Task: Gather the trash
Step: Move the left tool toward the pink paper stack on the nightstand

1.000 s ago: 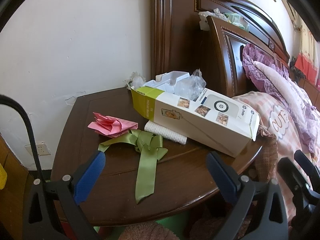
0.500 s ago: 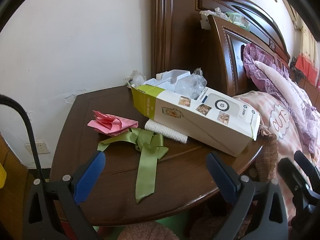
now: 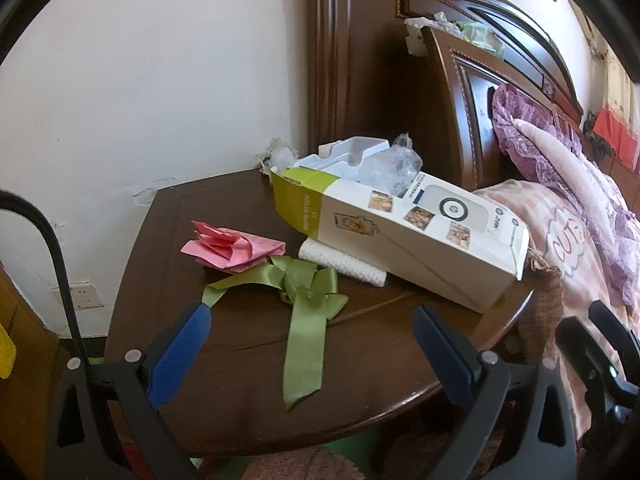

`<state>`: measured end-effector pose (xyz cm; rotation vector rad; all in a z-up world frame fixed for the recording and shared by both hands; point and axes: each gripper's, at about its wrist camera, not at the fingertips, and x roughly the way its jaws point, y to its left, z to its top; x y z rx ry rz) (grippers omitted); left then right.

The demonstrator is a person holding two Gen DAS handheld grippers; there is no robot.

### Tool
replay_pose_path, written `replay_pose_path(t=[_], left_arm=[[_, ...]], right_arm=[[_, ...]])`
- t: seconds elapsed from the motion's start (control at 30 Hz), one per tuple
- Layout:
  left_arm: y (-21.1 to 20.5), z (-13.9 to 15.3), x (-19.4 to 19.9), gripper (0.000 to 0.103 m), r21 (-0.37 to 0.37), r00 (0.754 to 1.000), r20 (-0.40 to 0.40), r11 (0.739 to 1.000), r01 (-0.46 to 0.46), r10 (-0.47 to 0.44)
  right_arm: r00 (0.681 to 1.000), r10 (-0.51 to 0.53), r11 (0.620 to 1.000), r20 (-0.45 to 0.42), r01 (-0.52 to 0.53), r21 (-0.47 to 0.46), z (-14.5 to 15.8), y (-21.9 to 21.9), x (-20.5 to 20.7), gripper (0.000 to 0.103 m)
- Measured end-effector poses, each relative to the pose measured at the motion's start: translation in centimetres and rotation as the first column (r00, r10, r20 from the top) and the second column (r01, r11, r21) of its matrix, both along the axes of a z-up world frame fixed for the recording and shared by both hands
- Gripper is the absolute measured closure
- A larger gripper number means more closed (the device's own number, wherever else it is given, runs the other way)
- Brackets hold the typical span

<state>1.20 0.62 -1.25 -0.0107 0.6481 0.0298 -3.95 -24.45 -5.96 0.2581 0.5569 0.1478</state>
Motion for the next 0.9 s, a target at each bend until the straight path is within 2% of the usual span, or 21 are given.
replay_pose_path(t=[0.3, 0.57, 0.8, 0.9], left_arm=[[2.6, 0.1, 1.0, 0.001, -0.027, 0.999, -0.032, 0.999, -0.032, 0.031], [5.4, 0.2, 2.0, 0.008, -0.029, 0.997, -0.066, 0.998, -0.051, 0.049], [5.8, -0.2, 3.3, 0.016, 0.032, 0.996, -0.088, 0.999, 0.005, -0.002], [5.9, -0.4, 4.0, 0.023, 0.076, 0.994, -0.108, 0.997, 0.035, -0.026]], right_arm=[[0.999, 0.051, 0.998, 0.006, -0.050, -0.034, 0.3, 0.2, 1.9, 0.003], [0.992, 0.125, 0.987, 0.029, -0.122, -0.102, 1.3, 1.2, 4.9, 0.003], [0.973, 0.232, 0.965, -0.003, -0.230, -0.124, 1.9, 2.9, 8.2, 0.005], [0.964, 0.264, 0.955, -0.013, -0.263, -0.140, 2.0, 3.7, 9.2, 0.007]])
